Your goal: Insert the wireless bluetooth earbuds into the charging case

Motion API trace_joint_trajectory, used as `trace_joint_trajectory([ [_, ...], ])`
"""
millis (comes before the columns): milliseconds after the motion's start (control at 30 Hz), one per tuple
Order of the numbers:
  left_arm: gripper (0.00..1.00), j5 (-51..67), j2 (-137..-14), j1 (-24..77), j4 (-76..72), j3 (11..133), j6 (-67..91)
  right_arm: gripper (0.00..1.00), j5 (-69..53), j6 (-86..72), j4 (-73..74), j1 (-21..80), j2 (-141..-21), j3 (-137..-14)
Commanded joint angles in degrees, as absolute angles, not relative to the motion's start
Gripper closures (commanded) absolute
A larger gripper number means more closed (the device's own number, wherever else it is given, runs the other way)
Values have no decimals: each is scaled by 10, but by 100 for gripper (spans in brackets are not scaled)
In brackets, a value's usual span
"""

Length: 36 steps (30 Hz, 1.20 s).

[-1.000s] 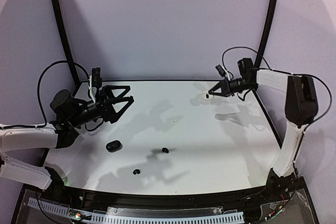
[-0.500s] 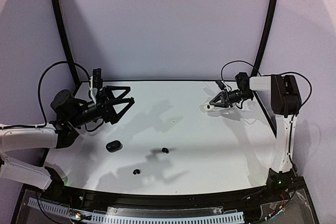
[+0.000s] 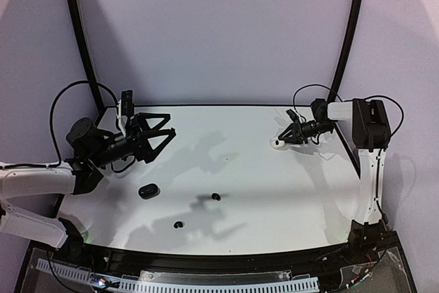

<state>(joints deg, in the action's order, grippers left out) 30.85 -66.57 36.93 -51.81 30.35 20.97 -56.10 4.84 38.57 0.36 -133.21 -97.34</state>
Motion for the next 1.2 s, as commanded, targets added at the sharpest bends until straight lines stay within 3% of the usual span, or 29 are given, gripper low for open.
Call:
trace_joint_trajectory([
  [0,1,314,-658,370,-509,293,205,73,-500,43,418,5,-1353,-1018],
  [367,1,317,-659,370,-511,294,203,60,-444,47,453,5,-1353,-1038],
  [633,1,271,-655,369,-444,297,138,39,-390,42,452,5,-1312,-1049],
  [667,1,254,-655,369,-410,300,125,31,-384,42,451,6,-1308,-1050],
  [700,1,237,-655,368,-369,307,93,6,-375,39,447,6,-1296,-1052],
  [733,1,230,-656,367,-349,311,56,2,-367,37,445,5,-1286,-1051],
  [1000,1,159,-687,365,-3,389,-293,1,-271,21,424,30,-1191,-1046],
  [1033,1,144,-701,362,70,405,-406,1,-239,15,419,47,-1167,-1044],
  [1167,5,103,-762,340,257,452,-534,1,-189,7,389,106,-1110,-1028],
])
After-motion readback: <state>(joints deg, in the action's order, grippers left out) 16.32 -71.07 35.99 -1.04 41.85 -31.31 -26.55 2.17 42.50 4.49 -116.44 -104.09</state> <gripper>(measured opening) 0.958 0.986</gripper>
